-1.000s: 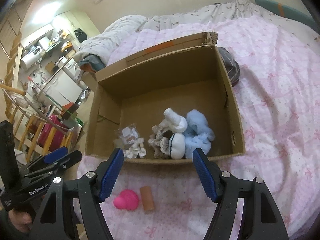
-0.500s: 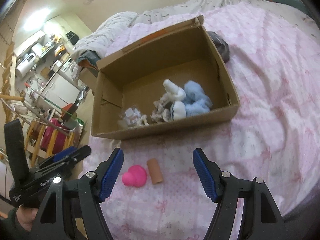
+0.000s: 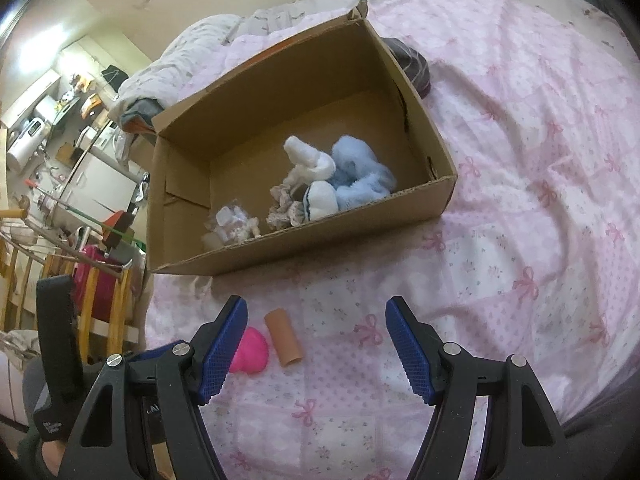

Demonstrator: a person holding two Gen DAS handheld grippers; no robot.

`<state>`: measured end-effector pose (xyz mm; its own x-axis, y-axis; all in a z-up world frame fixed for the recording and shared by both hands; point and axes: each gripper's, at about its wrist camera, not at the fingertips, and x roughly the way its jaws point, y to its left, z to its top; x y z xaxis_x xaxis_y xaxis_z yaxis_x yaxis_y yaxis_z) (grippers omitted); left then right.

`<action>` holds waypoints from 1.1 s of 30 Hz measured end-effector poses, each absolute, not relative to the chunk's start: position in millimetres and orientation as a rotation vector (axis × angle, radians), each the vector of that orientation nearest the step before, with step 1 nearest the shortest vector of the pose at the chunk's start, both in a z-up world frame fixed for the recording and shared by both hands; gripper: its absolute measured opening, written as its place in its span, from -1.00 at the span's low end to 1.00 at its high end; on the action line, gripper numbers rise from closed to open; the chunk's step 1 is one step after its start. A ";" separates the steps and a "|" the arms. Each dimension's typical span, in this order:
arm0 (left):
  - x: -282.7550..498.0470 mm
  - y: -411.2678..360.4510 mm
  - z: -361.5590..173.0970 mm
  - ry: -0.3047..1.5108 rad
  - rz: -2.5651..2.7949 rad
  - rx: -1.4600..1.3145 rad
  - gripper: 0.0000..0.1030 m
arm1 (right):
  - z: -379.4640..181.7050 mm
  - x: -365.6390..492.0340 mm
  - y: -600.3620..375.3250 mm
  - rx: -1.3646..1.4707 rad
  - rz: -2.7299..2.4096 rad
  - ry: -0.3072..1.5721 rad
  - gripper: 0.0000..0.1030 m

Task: Organize soft objects
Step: 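Grasp the pink rubber duck with the left gripper while the right gripper grasps the tan cylinder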

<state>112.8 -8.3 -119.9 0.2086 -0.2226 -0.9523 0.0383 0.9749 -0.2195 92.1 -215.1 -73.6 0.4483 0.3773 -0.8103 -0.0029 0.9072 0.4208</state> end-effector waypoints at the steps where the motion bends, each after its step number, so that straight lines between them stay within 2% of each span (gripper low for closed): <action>1: 114.3 -12.2 -122.9 1.358 -0.187 -0.148 0.28 | -74.5 92.9 -214.7 0.385 0.242 1.090 0.47; 2: 115.6 -16.1 -126.2 1.367 -0.187 -0.134 0.18 | -75.3 93.1 -214.2 0.382 0.239 1.093 0.47; 3: 117.7 -20.3 -129.7 1.378 -0.185 -0.116 -0.02 | -76.3 93.6 -214.2 0.380 0.238 1.096 0.47; 5: 119.3 -25.6 -136.9 1.405 -0.175 -0.086 -0.23 | -78.4 94.5 -213.4 0.378 0.235 1.104 0.47; 7: 121.0 -26.4 -142.0 1.412 -0.181 -0.110 -0.33 | -80.5 95.0 -212.0 0.373 0.234 1.114 0.47; 13: 118.3 -28.3 -125.4 1.353 -0.168 -0.045 -0.34 | -88.2 99.4 -202.9 0.346 0.240 1.145 0.47; 19: 108.7 11.9 -97.9 1.288 -0.009 -0.096 -0.34 | -106.9 108.2 -184.9 0.301 0.304 1.236 0.47; 24: 111.7 37.2 -99.9 1.298 0.068 -0.170 -0.34 | -121.7 114.1 -148.0 0.171 0.385 1.281 0.09; 31: 116.3 37.1 -103.5 1.292 0.085 -0.161 -0.34 | -141.8 113.8 -108.4 0.039 0.433 1.302 0.05; 33: 116.6 34.0 -106.0 1.296 0.081 -0.151 -0.34 | -144.8 112.8 -101.0 -0.007 0.428 1.297 -0.13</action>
<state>116.6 34.0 -106.0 0.2704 -0.0248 -0.9624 -0.1446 0.9873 -0.0661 112.8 -101.0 -144.8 0.2032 0.3034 -0.9310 -0.3107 0.9216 0.2325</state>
